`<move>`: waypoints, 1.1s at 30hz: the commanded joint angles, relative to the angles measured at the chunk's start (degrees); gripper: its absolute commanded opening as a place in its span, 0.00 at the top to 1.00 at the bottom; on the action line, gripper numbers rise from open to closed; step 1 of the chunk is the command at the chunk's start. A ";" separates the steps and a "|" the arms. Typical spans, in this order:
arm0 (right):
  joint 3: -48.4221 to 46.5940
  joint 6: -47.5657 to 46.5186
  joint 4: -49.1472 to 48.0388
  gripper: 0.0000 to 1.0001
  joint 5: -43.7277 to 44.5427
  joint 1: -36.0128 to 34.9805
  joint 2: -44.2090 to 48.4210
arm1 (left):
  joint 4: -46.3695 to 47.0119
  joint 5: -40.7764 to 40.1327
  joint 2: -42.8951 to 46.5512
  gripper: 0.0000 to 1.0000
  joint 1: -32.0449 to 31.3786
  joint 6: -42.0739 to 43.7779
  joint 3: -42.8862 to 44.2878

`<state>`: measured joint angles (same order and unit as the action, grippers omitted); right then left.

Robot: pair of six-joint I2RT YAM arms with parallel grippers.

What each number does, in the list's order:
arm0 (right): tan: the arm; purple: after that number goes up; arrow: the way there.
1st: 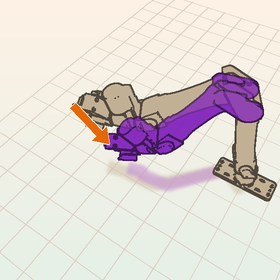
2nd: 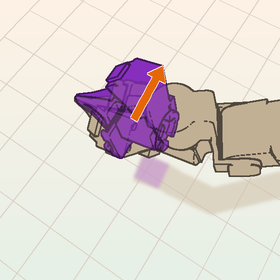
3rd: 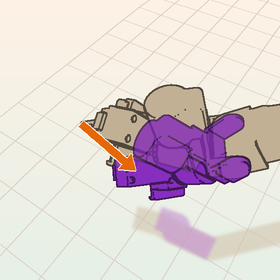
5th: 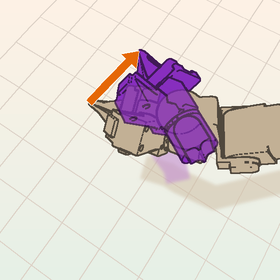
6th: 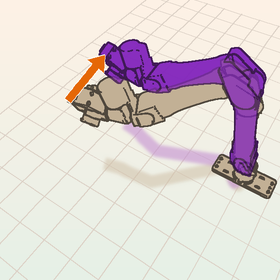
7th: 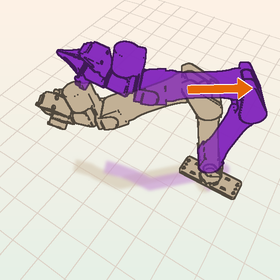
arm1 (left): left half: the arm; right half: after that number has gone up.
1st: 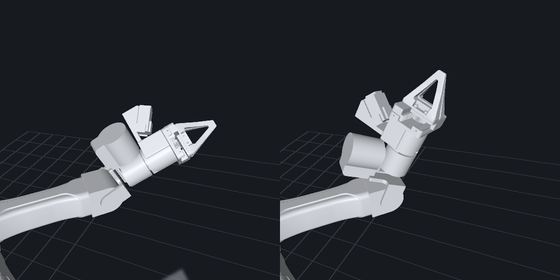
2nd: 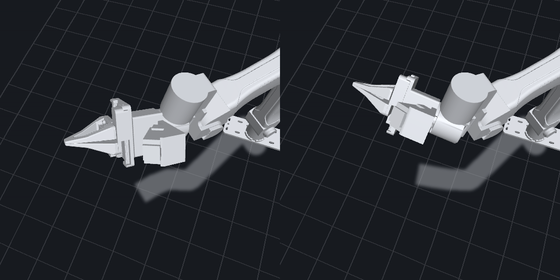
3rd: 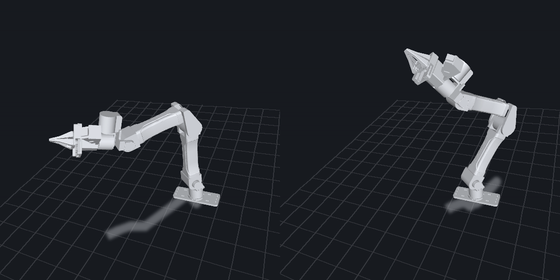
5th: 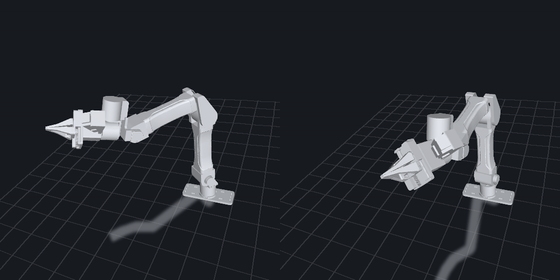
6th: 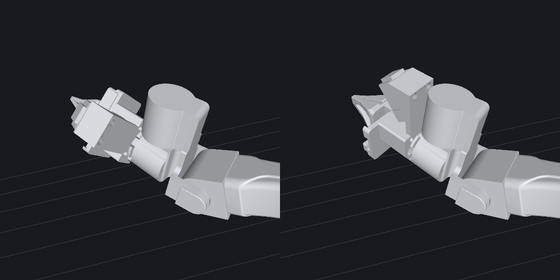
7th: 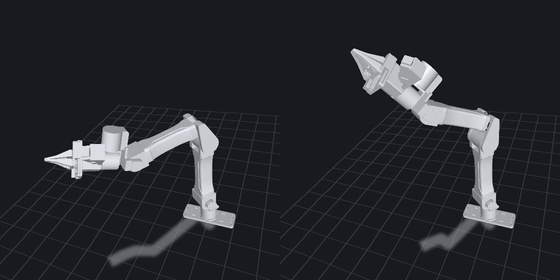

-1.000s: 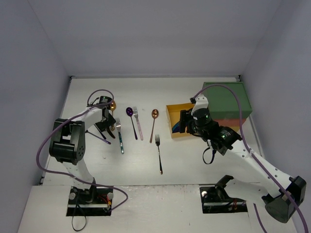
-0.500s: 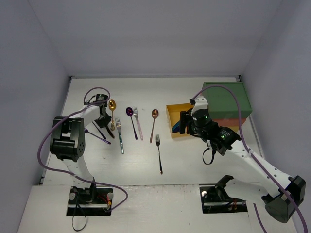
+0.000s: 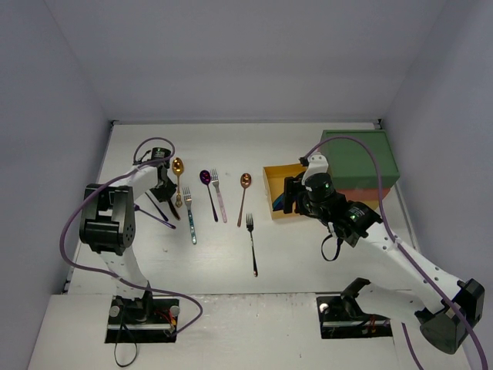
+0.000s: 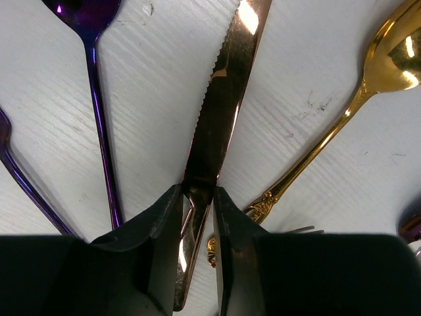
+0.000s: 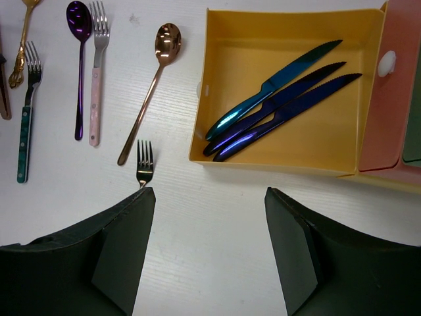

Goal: Sort the eating utensils into containers

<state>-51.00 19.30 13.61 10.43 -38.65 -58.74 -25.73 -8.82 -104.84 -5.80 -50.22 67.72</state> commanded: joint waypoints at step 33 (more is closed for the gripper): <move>-0.31 2.48 -2.44 0.35 -2.87 0.33 1.03 | -4.61 4.02 -3.89 0.61 0.00 12.87 3.48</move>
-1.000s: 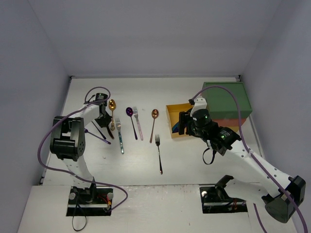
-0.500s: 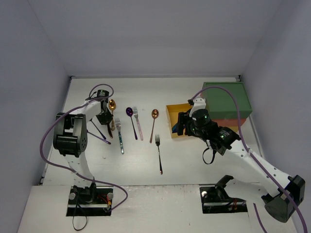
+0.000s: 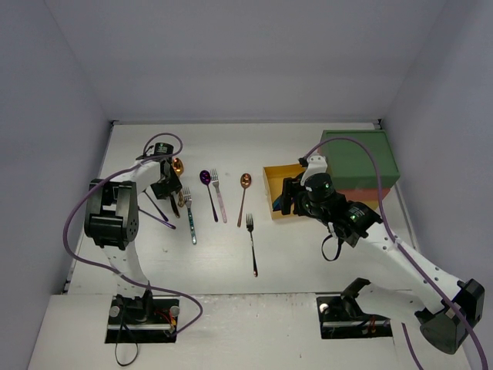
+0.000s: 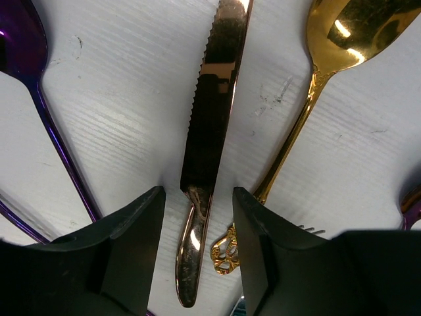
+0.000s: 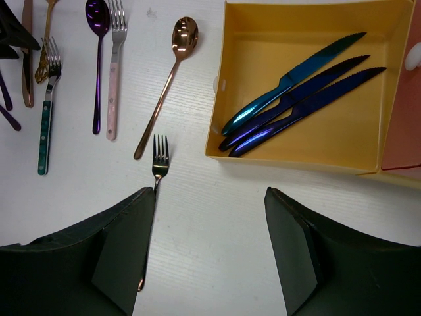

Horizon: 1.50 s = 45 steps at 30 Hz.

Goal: Sort the eating utensils into containers

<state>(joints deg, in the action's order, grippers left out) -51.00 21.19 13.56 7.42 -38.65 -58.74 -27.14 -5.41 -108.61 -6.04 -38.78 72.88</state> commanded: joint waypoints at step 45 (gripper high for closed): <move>0.64 1.47 -2.38 0.35 -0.58 0.26 2.65 | -5.71 1.34 -0.71 0.73 -1.34 3.08 -2.97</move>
<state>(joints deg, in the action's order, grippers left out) -50.24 22.30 13.56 7.03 -38.65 -56.97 -26.20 -5.58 -106.79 -6.90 -36.58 70.10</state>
